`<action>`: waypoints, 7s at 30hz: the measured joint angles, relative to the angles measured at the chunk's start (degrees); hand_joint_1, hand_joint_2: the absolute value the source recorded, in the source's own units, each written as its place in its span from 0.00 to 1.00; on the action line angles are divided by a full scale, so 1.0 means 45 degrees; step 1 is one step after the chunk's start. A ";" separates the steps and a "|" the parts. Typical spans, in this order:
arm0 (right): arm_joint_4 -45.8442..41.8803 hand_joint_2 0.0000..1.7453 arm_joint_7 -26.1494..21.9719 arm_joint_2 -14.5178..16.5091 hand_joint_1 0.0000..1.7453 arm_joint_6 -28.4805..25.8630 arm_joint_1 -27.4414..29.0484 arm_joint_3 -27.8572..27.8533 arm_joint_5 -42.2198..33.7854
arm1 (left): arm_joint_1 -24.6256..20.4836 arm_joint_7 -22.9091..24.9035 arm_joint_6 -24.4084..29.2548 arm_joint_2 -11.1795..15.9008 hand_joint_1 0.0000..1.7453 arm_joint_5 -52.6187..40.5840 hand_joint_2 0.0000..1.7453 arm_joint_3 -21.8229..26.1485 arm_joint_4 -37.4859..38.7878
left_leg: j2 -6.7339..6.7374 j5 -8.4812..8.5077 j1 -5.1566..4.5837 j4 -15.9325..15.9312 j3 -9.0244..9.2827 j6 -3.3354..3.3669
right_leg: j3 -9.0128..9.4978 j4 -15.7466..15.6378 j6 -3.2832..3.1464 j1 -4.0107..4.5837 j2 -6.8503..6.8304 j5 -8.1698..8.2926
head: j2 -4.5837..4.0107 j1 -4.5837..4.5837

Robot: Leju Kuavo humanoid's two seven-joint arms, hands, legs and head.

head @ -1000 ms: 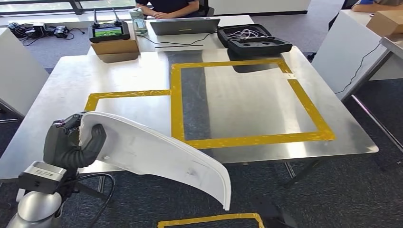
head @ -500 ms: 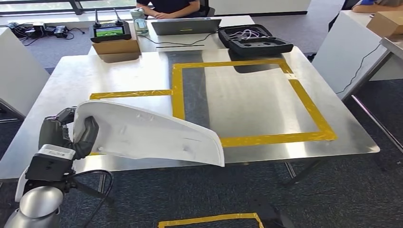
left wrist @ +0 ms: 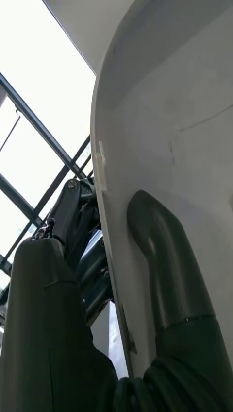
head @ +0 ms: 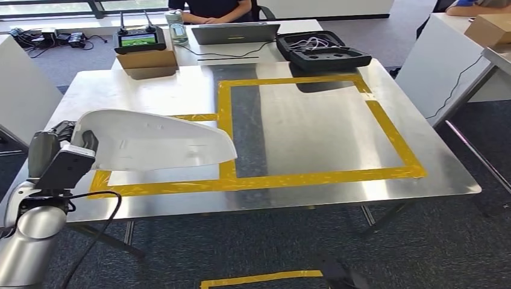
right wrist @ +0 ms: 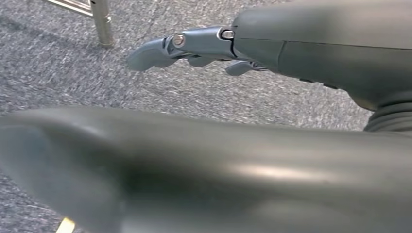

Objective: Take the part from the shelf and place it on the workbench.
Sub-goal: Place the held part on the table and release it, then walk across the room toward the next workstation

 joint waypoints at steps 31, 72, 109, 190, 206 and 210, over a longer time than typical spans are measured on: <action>-0.0001 0.00 0.0019 -0.0107 0.00 0.0125 -0.0159 0.0543 0.0214 | -0.4546 0.0103 0.0602 0.1420 1.00 -0.2265 1.00 0.0488 0.9395 | 0.0002 0.0004 -0.0002 0.0002 -0.0002 -0.0004 | -0.0002 0.0000 -0.0002 -0.0001 0.0004 0.0003 | -0.0001 0.0000; 0.0010 0.00 -0.0461 -0.0588 0.00 0.0524 0.0036 0.1126 0.0034 | -0.5017 -0.1615 -0.1111 0.0248 0.00 -0.1833 1.00 0.0014 1.1046 | 0.0003 0.0002 -0.0003 0.0006 -0.0005 -0.0003 | -0.0005 -0.0002 -0.0001 -0.0004 0.0009 0.0003 | -0.0001 0.0000; 0.0015 0.00 -0.0707 -0.0792 0.00 0.0345 0.0279 0.1431 -0.0225 | -0.4124 -0.2141 0.0134 0.0069 0.00 -0.0964 0.00 0.0045 1.0859 | 0.0002 0.0002 -0.0002 0.0006 -0.0005 -0.0002 | -0.0003 -0.0002 -0.0001 -0.0005 0.0007 0.0003 | -0.0001 0.0000; 0.0117 0.00 -0.0891 -0.0095 0.00 -0.0614 0.0011 0.1398 -0.2242 | 0.5077 -0.2782 -0.0598 -0.1374 0.00 0.2175 0.00 -0.3377 -0.6412 | 0.0044 0.0181 0.0077 -0.0265 0.0187 0.0320 | -0.0025 0.0379 0.0297 -0.0003 0.0007 -0.0343 | -0.0001 0.0016; 0.0113 0.00 -0.0912 -0.0117 0.00 -0.0613 0.0000 0.1360 -0.2329 | 0.4730 -0.2738 -0.0598 -0.1301 0.00 0.2211 0.00 -0.3764 -0.6193 | 0.0045 -0.0724 0.0345 0.1270 -0.0576 -0.0526 | 0.0065 0.0225 -0.0087 -0.0268 0.0046 -0.0176 | -0.0001 0.0038; 0.0115 0.00 -0.0918 -0.0117 0.00 -0.0606 0.0050 0.1356 -0.2376 | 0.4707 -0.2737 -0.0598 -0.1215 0.00 0.2221 0.00 -0.3861 -0.6151 | 0.0047 -0.1928 0.0279 0.3615 -0.1408 -0.0418 | -0.0228 0.0241 -0.0231 -0.0113 -0.0008 0.0009 | -0.0002 0.0035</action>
